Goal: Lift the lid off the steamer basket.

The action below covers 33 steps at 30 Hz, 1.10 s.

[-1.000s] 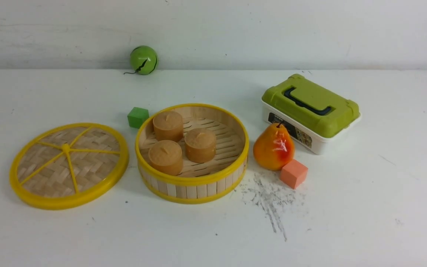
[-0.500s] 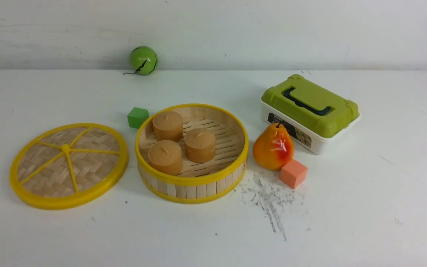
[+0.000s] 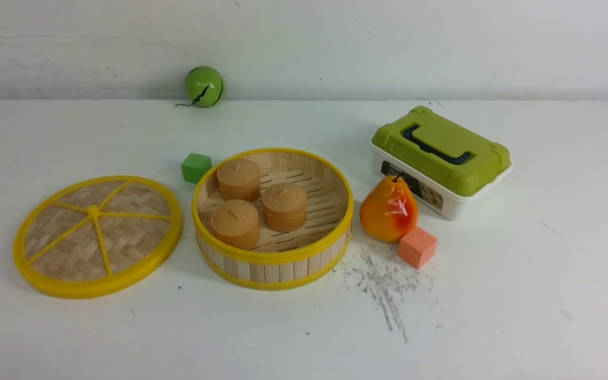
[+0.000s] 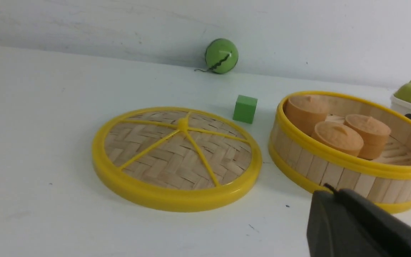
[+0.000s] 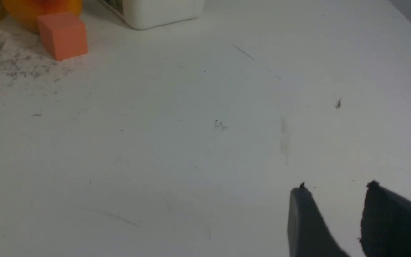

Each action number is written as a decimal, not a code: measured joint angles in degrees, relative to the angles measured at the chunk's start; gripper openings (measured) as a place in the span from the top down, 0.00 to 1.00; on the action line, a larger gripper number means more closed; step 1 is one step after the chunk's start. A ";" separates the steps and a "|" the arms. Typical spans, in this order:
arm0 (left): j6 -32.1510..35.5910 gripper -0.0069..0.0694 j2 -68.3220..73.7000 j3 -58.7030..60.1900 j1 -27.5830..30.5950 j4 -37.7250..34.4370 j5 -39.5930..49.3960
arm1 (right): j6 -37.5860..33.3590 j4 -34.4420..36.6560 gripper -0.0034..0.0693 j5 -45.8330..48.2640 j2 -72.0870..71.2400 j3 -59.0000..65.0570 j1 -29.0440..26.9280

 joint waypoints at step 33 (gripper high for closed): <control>-9.51 0.93 0.00 0.37 -3.03 8.25 15.41 | 0.00 0.00 0.62 0.00 0.00 0.00 0.00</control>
